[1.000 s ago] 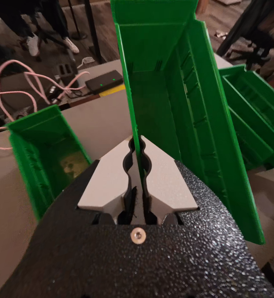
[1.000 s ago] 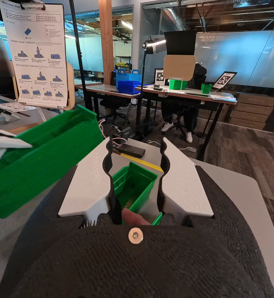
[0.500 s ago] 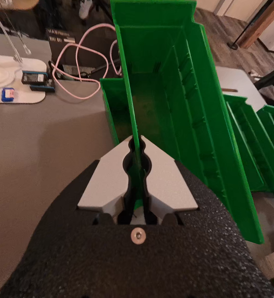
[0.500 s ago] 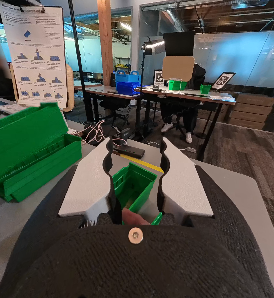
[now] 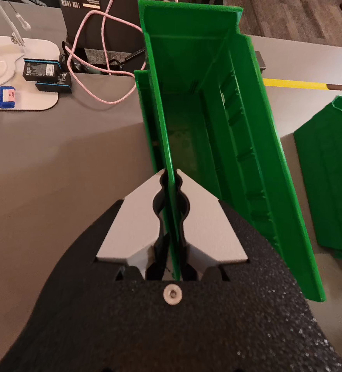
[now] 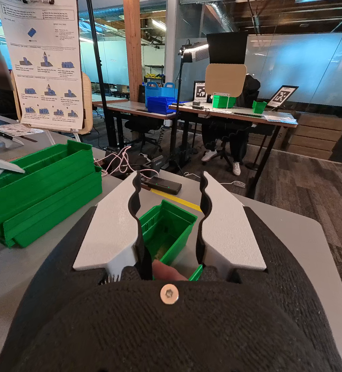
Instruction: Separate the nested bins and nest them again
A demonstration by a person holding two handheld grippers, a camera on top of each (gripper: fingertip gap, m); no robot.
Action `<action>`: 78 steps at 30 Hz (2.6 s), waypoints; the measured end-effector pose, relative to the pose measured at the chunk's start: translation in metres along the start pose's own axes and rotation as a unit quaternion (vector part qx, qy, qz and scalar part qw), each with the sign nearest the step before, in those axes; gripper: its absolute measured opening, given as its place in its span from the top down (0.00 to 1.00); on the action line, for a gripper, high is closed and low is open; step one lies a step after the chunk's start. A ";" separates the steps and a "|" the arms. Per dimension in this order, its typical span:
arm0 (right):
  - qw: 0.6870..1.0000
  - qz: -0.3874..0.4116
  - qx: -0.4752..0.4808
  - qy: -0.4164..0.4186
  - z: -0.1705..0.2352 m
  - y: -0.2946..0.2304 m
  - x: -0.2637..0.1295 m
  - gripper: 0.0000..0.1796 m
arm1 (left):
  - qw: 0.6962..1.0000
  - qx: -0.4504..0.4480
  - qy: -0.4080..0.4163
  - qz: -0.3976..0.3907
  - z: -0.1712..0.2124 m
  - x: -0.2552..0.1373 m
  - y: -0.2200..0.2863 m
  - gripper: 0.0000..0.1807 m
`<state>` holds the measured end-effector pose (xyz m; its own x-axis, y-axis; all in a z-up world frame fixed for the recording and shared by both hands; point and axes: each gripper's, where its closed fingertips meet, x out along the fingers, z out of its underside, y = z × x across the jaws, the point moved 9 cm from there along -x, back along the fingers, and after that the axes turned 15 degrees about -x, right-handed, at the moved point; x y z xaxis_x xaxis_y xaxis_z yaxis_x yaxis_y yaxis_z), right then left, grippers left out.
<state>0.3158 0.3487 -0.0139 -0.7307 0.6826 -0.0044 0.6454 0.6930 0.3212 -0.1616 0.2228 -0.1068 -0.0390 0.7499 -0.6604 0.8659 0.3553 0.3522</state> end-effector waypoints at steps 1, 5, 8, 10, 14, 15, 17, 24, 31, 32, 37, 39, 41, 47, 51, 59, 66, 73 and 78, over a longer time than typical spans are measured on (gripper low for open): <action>1.000 0.000 0.000 0.000 0.000 0.000 0.000 0.68 | 1.000 0.001 0.000 -0.003 -0.001 0.002 0.000 0.99; 1.000 0.000 0.000 0.000 0.000 0.000 0.000 0.68 | 1.000 0.010 -0.007 -0.016 -0.002 0.010 -0.001 0.99; 1.000 -0.003 0.001 -0.002 0.001 0.000 0.002 0.68 | 1.000 0.016 -0.016 -0.019 -0.001 0.018 -0.002 0.98; 1.000 -0.007 0.001 -0.006 0.002 0.000 0.003 0.68 | 1.000 0.012 -0.016 -0.019 0.000 0.021 -0.004 0.98; 1.000 -0.009 -0.007 -0.015 0.003 -0.002 0.004 0.68 | 1.000 0.008 -0.014 -0.014 0.001 0.024 -0.007 0.98; 1.000 -0.009 -0.008 -0.016 0.003 -0.002 0.005 0.68 | 1.000 0.010 -0.010 -0.013 0.001 0.024 -0.007 0.98; 1.000 -0.010 -0.010 -0.017 0.003 -0.003 0.006 0.68 | 1.000 0.012 -0.002 -0.011 0.001 0.023 -0.006 0.98; 0.999 -0.013 -0.018 -0.029 0.005 -0.005 0.008 0.68 | 1.000 0.003 0.022 0.008 -0.002 0.022 -0.005 0.98; 0.999 -0.016 -0.026 -0.042 0.007 -0.006 0.011 0.68 | 1.000 0.001 0.020 -0.007 0.000 0.032 -0.011 0.96; 0.999 -0.016 -0.027 -0.044 0.007 -0.006 0.011 0.68 | 0.998 0.009 0.051 -0.027 -0.003 0.028 -0.012 0.92; 0.998 -0.003 -0.024 -0.059 0.010 -0.005 0.012 0.68 | 0.974 0.031 0.201 -0.099 -0.014 -0.010 -0.010 0.35; 0.998 0.003 -0.016 -0.056 0.010 -0.002 0.011 0.68 | 0.960 0.035 0.260 -0.094 -0.012 -0.031 0.003 0.24; 0.999 0.006 -0.010 -0.052 0.010 0.000 0.009 0.68 | 0.948 0.051 0.311 -0.045 -0.006 -0.049 0.031 0.24; 0.999 0.025 0.001 -0.045 0.011 0.010 -0.001 0.68 | 0.947 0.061 0.214 0.232 0.038 -0.029 0.145 0.25; 0.999 0.031 0.009 -0.036 0.011 0.014 -0.006 0.68 | 0.958 0.094 0.075 0.259 0.065 0.025 0.207 0.14; 0.999 0.023 0.010 -0.032 0.011 0.013 -0.007 0.68 | 0.957 0.249 -0.030 0.148 0.098 0.099 0.300 0.12; 0.999 0.018 0.017 -0.027 0.012 0.015 -0.006 0.68 | 0.949 0.280 -0.071 0.124 0.099 0.123 0.337 0.12; 0.999 0.020 0.026 -0.022 0.013 0.018 -0.009 0.68 | 0.934 0.335 -0.111 0.056 0.121 0.144 0.346 0.12; 0.999 0.020 0.028 -0.019 0.013 0.019 -0.010 0.68 | 0.943 0.309 -0.118 0.029 0.113 0.141 0.323 0.12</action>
<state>0.3383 0.3581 -0.0200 -0.6967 0.7168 -0.0284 0.6853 0.6767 0.2691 0.1692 0.3803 -0.1613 0.0661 0.5865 -0.8073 0.9915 -0.1296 -0.0129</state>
